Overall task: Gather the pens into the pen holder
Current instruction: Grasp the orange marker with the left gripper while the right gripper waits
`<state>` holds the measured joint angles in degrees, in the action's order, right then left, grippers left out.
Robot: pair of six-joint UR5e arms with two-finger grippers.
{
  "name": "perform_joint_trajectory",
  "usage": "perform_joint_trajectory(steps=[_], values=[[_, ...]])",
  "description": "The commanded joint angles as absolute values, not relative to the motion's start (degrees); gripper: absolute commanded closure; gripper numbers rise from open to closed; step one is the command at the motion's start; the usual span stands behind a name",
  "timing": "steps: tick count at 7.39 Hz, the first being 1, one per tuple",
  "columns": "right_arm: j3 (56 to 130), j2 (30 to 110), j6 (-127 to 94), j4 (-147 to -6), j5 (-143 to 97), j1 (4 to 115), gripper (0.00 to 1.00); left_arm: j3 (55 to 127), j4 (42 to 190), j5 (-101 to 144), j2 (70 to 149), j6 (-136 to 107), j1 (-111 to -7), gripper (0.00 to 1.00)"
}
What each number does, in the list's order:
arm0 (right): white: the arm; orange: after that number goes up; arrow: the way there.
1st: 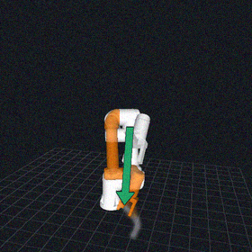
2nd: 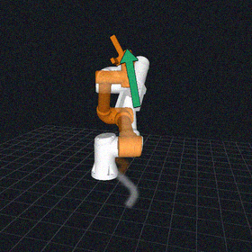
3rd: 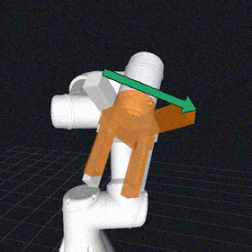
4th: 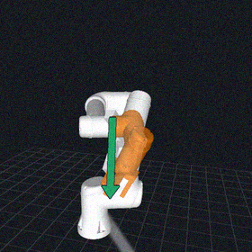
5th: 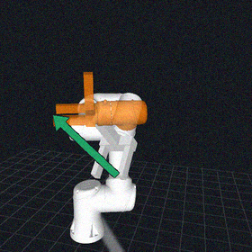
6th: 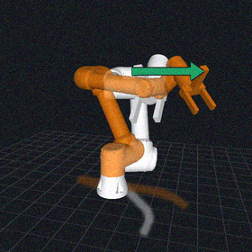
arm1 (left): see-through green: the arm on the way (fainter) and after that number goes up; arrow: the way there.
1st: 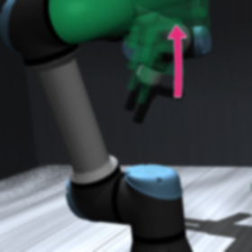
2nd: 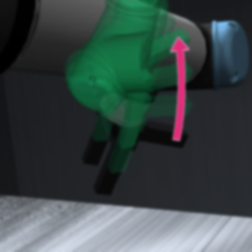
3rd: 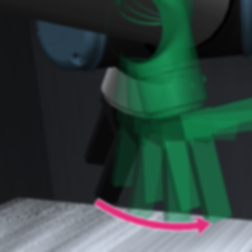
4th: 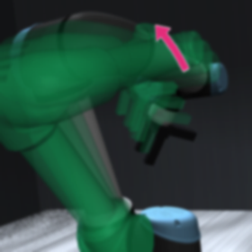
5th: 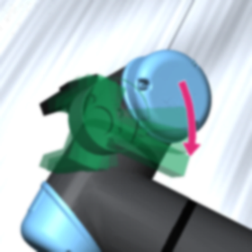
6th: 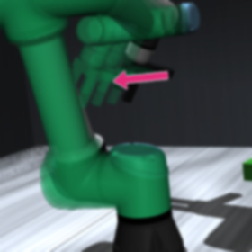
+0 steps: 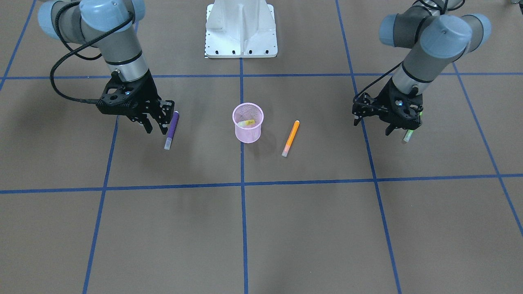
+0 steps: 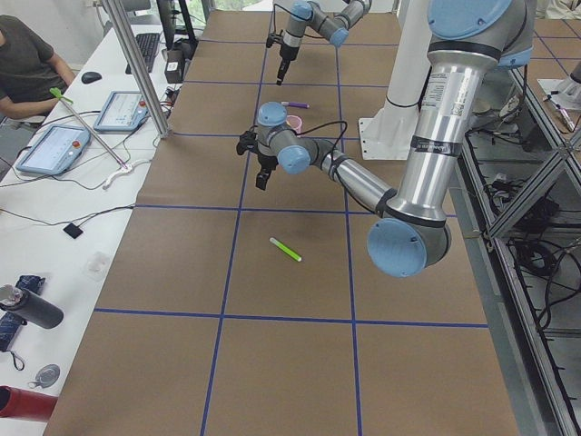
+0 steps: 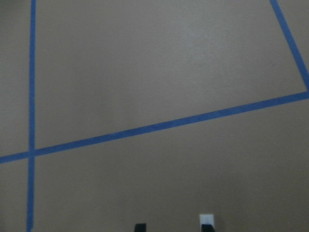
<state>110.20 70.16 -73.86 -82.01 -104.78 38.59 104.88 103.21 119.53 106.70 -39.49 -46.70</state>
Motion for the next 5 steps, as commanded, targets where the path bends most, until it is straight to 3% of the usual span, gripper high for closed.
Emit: perform_joint_trajectory(steps=[1, 2, 5], values=[[108.0, 72.7, -67.9, -82.2, -114.6, 44.8, 0.52, 100.2, 92.7, 118.8, 118.3, -39.3, -41.3, 0.05], [104.7, 72.6, -65.5, -82.1, -118.4, 47.0, 0.52, 94.7, 92.6, 118.8, 122.6, -38.2, -40.3, 0.07], [103.9, 75.0, -58.6, -82.1, -121.8, 50.2, 0.52, 84.0, 92.6, 122.3, 128.9, -32.8, -40.0, 0.13]])
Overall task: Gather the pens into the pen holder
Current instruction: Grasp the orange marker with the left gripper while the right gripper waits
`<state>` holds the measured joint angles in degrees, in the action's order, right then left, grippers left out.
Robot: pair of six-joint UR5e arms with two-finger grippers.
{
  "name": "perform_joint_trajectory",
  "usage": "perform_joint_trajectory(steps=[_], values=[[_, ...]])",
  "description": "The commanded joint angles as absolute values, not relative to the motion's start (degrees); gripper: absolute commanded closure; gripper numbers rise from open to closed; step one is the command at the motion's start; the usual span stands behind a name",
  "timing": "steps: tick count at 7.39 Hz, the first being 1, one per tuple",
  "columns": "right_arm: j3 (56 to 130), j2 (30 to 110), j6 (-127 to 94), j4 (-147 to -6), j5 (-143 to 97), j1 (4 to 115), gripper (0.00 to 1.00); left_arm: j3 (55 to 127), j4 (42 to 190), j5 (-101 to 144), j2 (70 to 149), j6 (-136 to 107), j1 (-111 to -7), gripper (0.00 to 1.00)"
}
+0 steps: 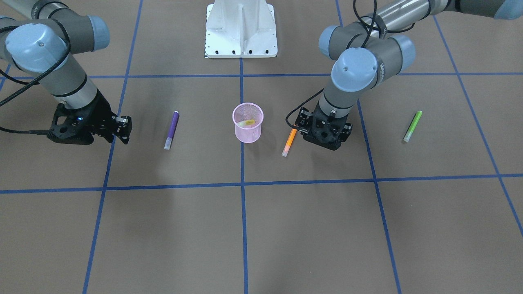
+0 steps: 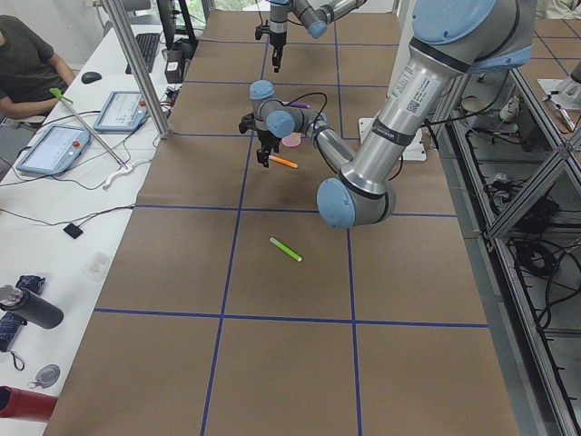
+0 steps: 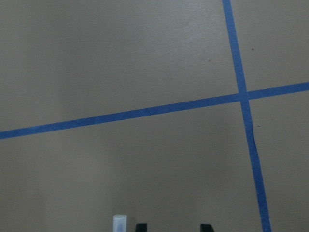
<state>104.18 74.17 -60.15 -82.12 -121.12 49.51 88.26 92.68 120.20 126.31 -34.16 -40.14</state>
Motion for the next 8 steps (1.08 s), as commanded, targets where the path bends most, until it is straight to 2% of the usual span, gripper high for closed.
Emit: perform_joint_trajectory(steps=[1, 8], values=[[103.7, 75.0, -58.7, -82.1, -121.8, 50.3, 0.52, 83.9, 92.5, 123.0, 129.0, -32.8, -39.8, 0.14], [102.6, 75.0, -58.6, -82.1, -121.8, 50.4, 0.52, 82.6, 92.5, 122.1, 130.2, -33.0, -35.3, 0.28]])
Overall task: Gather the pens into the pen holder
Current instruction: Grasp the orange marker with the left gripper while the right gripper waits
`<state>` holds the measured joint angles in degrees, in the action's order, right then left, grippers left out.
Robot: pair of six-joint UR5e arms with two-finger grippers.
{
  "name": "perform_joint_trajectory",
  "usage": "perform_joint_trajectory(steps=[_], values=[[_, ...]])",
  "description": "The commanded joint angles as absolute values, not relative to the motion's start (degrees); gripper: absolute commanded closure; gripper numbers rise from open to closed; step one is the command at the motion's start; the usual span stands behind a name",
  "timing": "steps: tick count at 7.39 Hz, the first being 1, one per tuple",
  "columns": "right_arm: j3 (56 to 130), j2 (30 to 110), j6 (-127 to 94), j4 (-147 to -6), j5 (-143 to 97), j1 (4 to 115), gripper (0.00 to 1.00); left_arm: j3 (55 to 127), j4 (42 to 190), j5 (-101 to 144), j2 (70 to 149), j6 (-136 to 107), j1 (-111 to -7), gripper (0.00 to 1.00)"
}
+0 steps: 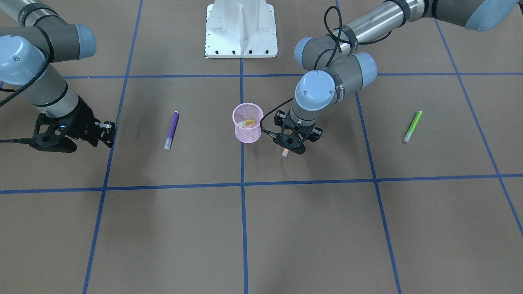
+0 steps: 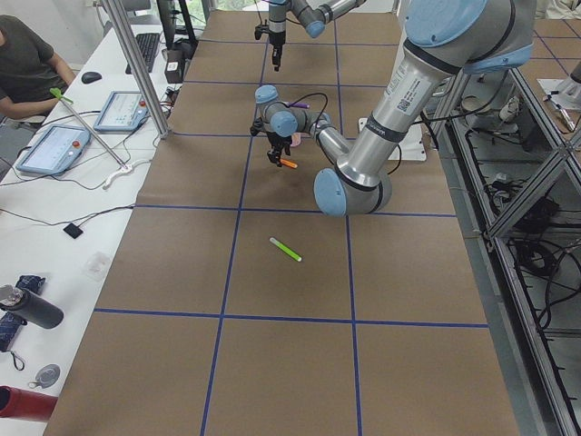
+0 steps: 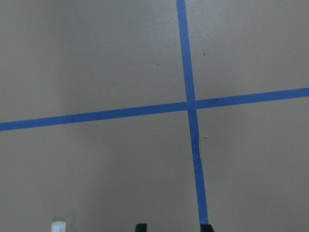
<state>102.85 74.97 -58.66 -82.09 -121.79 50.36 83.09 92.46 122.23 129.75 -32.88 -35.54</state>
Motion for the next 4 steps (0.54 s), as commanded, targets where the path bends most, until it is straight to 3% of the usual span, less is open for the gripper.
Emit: perform_joint_trajectory(steps=[1, 2, 4], values=[[102.5, 75.0, -58.6, -82.1, -121.8, 50.4, 0.52, 82.5, 92.5, 121.8, 130.3, -33.0, -35.2, 0.36], [102.5, 75.0, -58.6, -82.2, -121.8, 50.5, 0.52, 82.4, 92.5, 121.7, 130.3, -33.0, -35.2, 0.46], [102.6, 75.1, -58.6, -82.2, -122.0, 50.6, 0.52, 81.4, 92.5, 120.7, 130.9, -33.0, -34.9, 0.47]])
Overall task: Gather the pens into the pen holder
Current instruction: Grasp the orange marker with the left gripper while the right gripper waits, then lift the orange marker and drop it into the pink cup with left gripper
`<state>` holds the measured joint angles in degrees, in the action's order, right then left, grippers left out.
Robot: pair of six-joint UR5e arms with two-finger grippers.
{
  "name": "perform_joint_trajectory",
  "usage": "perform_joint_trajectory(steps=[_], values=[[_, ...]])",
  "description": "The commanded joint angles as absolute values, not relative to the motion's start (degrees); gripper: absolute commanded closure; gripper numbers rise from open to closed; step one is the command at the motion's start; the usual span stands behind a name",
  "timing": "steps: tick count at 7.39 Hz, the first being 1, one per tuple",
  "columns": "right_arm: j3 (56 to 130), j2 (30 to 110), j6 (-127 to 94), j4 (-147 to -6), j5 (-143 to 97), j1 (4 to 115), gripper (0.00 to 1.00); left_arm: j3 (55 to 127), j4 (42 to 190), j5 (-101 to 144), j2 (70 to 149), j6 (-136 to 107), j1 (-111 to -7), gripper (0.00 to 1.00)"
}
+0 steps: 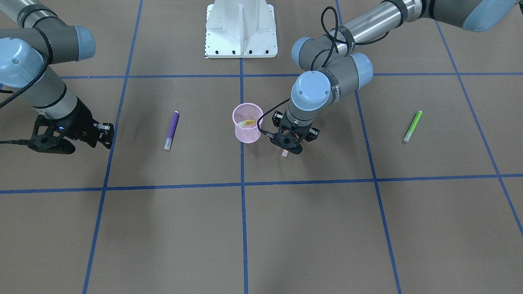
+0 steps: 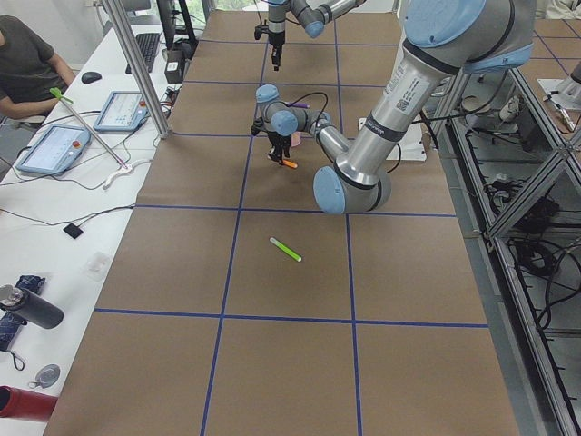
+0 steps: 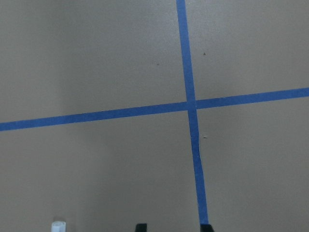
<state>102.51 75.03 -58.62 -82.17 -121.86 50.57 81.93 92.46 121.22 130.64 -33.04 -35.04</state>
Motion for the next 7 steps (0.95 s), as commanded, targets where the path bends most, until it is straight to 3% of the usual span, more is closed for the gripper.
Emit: perform_joint_trajectory(steps=[1, 2, 3, 4, 7], values=[[102.6, 75.1, -58.6, -82.2, -122.3, 50.8, 0.52, 81.4, 92.5, 119.9, 130.9, -33.0, -34.9, 0.47], [102.6, 75.1, -58.6, -82.2, -122.5, 51.0, 0.52, 81.3, 92.5, 119.8, 130.9, -32.9, -34.9, 0.55], [102.6, 75.1, -58.6, -82.2, -122.5, 51.0, 0.52, 81.3, 92.5, 119.8, 130.9, -33.0, -34.9, 0.81], [102.6, 75.3, -58.6, -82.2, -122.5, 51.0, 0.53, 81.3, 92.4, 119.8, 130.8, -33.2, -34.9, 1.00], [102.7, 75.4, -58.6, -82.0, -123.0, 51.8, 0.54, 85.7, 92.5, 120.3, 131.8, -34.0, -36.2, 1.00]])
